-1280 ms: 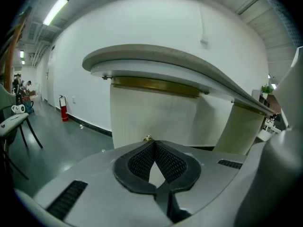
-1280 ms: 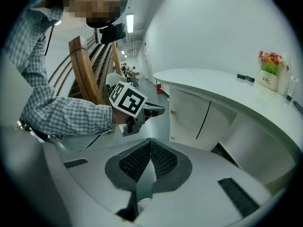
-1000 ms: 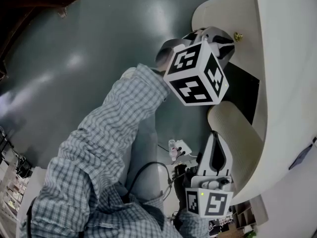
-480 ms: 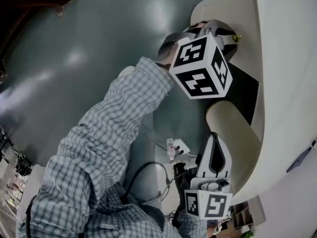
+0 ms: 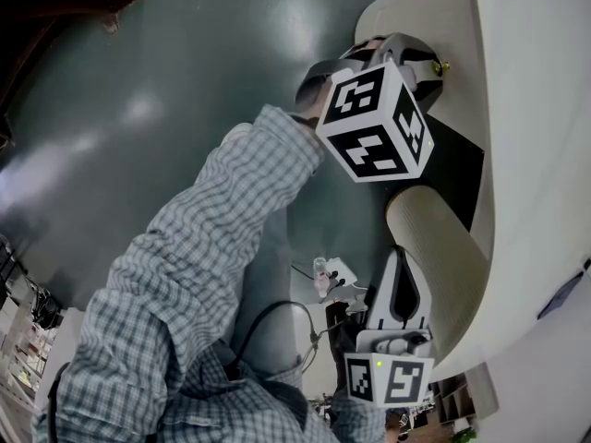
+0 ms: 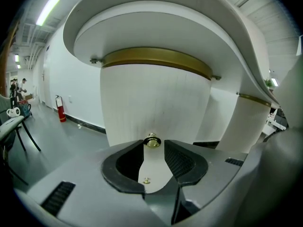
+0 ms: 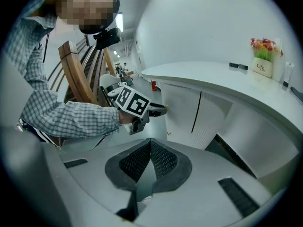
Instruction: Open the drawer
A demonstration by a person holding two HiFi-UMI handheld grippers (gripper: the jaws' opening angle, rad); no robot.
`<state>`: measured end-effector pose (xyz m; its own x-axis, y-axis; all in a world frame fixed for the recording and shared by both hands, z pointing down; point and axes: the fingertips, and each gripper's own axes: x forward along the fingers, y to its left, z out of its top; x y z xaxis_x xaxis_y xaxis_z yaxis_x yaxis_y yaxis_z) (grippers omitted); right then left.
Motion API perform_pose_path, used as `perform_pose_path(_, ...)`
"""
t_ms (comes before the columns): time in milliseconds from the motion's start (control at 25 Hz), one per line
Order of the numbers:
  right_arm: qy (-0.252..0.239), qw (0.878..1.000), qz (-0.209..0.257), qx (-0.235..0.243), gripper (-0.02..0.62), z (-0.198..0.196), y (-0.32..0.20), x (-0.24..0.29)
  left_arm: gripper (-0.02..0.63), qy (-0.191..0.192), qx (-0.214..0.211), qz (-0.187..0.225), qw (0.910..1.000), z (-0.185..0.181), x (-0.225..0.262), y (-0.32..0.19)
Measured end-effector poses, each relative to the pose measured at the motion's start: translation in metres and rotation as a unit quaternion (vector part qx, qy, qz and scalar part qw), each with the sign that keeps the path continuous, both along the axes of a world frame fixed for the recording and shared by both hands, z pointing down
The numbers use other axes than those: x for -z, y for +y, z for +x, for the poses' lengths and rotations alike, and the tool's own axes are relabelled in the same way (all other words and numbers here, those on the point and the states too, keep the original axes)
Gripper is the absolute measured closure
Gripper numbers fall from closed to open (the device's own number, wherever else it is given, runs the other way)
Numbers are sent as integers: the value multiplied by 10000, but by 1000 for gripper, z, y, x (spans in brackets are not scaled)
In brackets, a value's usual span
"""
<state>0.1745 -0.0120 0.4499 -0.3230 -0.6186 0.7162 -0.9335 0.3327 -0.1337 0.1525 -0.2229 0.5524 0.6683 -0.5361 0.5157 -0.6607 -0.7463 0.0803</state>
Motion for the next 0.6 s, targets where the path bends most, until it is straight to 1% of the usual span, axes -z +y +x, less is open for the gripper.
perform_pose_path(40,-4,10000,-7,-8,587,0,0,-1,472,11,6,-15,10000,0,-1,0)
perform_pose_path(80,-12,10000,-12,-16,586,-1,1,-1,444,34,7,-49,10000,1,-3,-1)
perform_pose_path(120,-20,10000,-13,-21,586,-1,1,-1,439,59,3,-87,9999,1,-4,-1)
perform_pose_path(280,-28,10000,2,-37,587,1,2,1,439,30,34,-117,9999,4,-6,-5)
perform_pose_path(320,-31,10000,-1,-44,587,1,2,1,441,11,43,-117,9999,4,-6,-6)
perform_pose_path(440,-36,10000,-3,-61,586,0,3,2,479,-38,25,-84,10000,4,-6,-7)
perform_pose_path(600,-57,9999,2,-90,587,0,1,-2,483,17,-9,-113,9999,4,-8,-6)
